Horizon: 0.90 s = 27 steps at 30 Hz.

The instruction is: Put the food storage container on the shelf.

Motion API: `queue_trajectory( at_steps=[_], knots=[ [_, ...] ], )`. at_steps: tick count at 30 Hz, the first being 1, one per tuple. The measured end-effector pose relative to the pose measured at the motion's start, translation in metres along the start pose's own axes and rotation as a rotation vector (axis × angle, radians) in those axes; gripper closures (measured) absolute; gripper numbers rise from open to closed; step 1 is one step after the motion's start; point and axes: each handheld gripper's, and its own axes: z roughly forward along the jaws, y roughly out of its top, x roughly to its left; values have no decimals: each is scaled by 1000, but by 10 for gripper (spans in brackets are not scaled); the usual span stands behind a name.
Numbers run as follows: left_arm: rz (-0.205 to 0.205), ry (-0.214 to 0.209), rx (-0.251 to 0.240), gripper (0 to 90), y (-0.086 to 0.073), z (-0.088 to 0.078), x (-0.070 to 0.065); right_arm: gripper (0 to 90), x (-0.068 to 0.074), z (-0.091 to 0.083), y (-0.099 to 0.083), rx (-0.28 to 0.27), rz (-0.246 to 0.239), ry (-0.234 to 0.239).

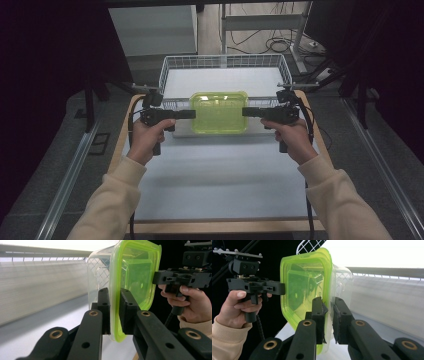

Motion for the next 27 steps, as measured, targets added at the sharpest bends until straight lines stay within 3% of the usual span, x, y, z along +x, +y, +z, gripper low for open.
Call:
queue_trajectory(
  at_steps=[27],
  knots=[
    [17,10,10,811,37,8,1,809,-9,-1,28,-26,30,-19]
  ],
)
